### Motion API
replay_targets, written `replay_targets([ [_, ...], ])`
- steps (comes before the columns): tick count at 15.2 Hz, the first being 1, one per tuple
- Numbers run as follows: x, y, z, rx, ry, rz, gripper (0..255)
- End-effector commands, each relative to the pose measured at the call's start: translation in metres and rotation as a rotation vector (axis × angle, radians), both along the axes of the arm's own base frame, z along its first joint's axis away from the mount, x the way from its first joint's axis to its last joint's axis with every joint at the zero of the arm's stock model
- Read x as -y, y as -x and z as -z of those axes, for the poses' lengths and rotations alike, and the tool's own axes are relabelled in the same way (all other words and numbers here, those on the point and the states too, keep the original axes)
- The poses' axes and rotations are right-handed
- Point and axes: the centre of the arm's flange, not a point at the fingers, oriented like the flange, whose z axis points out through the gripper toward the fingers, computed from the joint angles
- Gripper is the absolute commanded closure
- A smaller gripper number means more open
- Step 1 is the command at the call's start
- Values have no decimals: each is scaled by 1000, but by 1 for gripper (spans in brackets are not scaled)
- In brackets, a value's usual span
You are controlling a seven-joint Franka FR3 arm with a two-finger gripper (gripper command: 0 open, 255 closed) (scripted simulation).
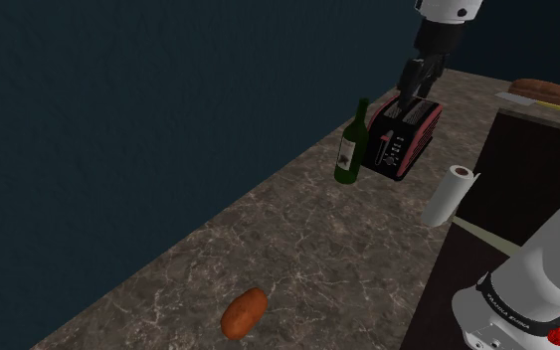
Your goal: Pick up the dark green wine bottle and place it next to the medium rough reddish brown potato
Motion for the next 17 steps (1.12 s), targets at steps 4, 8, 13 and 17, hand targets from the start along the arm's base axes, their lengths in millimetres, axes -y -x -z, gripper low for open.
replay_targets([
  [4, 30, -53, 21, 5, 2, 3, 0],
  [8, 56, -95, 38, 8, 4, 6, 0],
  [13, 88, -148, 60, 12, 6, 10, 0],
  [17, 99, -167, 78, 13, 6, 11, 0],
])
